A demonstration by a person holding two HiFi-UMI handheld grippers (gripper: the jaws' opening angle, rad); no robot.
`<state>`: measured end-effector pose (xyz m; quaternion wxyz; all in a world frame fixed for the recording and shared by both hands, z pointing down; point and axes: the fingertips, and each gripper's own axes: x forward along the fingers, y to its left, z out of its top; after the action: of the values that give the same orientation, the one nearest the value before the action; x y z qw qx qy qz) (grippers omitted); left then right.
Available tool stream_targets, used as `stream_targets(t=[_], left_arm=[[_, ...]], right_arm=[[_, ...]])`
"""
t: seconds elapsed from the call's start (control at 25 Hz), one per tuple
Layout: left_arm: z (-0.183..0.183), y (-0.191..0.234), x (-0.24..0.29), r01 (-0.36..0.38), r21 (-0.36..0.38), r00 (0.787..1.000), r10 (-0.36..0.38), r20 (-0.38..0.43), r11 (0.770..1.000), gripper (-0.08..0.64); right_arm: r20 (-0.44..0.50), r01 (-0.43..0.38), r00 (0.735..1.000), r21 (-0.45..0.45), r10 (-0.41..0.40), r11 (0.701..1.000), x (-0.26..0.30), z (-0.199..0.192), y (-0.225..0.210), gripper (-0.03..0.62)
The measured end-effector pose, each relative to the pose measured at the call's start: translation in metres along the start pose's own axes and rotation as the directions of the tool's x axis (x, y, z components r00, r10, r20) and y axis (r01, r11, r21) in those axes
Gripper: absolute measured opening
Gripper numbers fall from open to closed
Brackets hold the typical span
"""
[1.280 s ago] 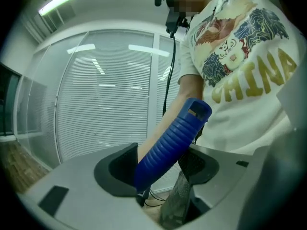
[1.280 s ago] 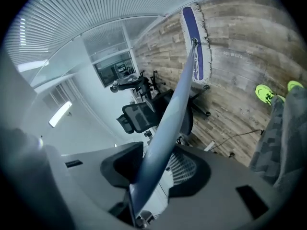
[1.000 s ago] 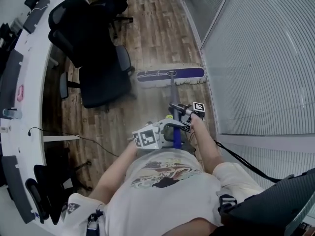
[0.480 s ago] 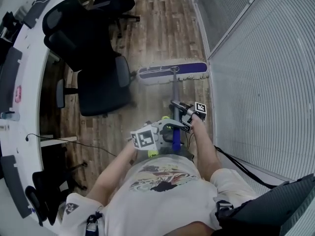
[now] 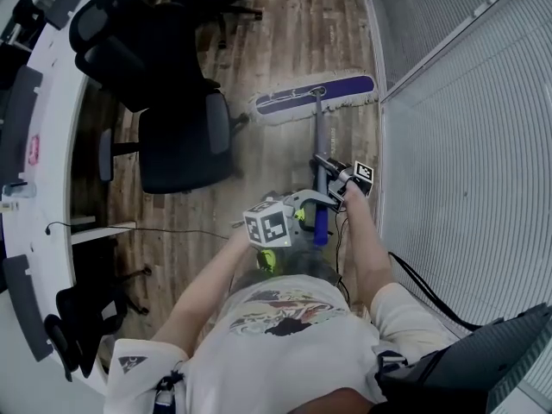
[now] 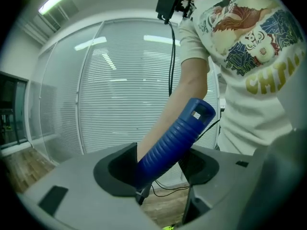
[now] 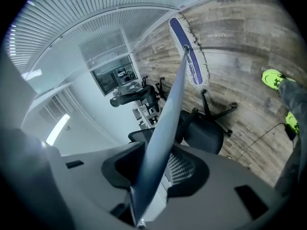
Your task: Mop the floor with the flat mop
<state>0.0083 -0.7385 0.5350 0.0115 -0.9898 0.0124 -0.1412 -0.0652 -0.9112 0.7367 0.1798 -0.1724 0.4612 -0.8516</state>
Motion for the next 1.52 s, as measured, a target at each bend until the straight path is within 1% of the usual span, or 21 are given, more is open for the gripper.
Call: stream_targets(t=[0.12,0.24,0.32,0.48,0.64,0.88,1.04,1.2,1.32,1.52], left_arm=[[-0.004,-0.009,0.004,-0.002,0.012,1.000,0.002,-0.029,1.000,0.258],[-0.007,-0.038,0.010,0.003,0.023,0.998,-0.002,-0.065,1.000,0.258],[-0.006,-0.058,0.011,0.007,0.023,0.997,-0.006,-0.074,1.000,0.258],[-0.001,-0.090,0.006,0.012,0.023,0.996,-0.010,-0.085,1.000,0.257],[0.006,-0.152,-0.007,0.030,0.021,0.996,-0.028,-0.086,0.999,0.256],[0.006,-0.262,-0.033,0.078,0.023,0.994,-0.076,-0.077,0.997,0.256],[0.012,-0.326,-0.043,0.107,0.003,0.993,-0.107,-0.054,0.994,0.257],[0.028,-0.375,-0.048,0.135,-0.004,0.991,-0.135,-0.013,0.991,0.258],[0.034,-0.404,-0.050,0.141,-0.005,0.990,-0.141,-0.014,0.990,0.257],[0.042,-0.452,-0.038,0.141,-0.013,0.990,-0.141,-0.018,0.990,0.257]], right_arm=[[-0.012,0.022,1.000,0.000,-0.022,1.000,-0.004,-0.004,-0.006,0.136],[-0.013,0.039,0.999,0.003,-0.039,0.999,-0.020,-0.021,-0.021,0.127],[-0.004,0.046,0.999,0.008,-0.045,0.999,-0.032,-0.034,-0.030,0.124],[-0.016,0.060,0.998,-0.005,-0.060,0.998,-0.046,-0.060,-0.045,0.124],[-0.017,0.046,0.999,0.001,-0.046,0.999,-0.071,-0.113,-0.071,0.124],[-0.015,0.025,1.000,-0.007,-0.026,1.000,-0.108,-0.200,-0.126,0.126],[-0.004,-0.011,1.000,0.018,0.011,1.000,-0.134,-0.254,-0.153,0.126],[-0.009,-0.044,0.999,0.019,0.044,0.999,-0.160,-0.292,-0.175,0.133],[-0.011,-0.058,0.998,0.022,0.059,0.998,-0.174,-0.317,-0.185,0.137],[-0.036,-0.055,0.998,0.022,0.055,0.998,-0.206,-0.349,-0.206,0.137]])
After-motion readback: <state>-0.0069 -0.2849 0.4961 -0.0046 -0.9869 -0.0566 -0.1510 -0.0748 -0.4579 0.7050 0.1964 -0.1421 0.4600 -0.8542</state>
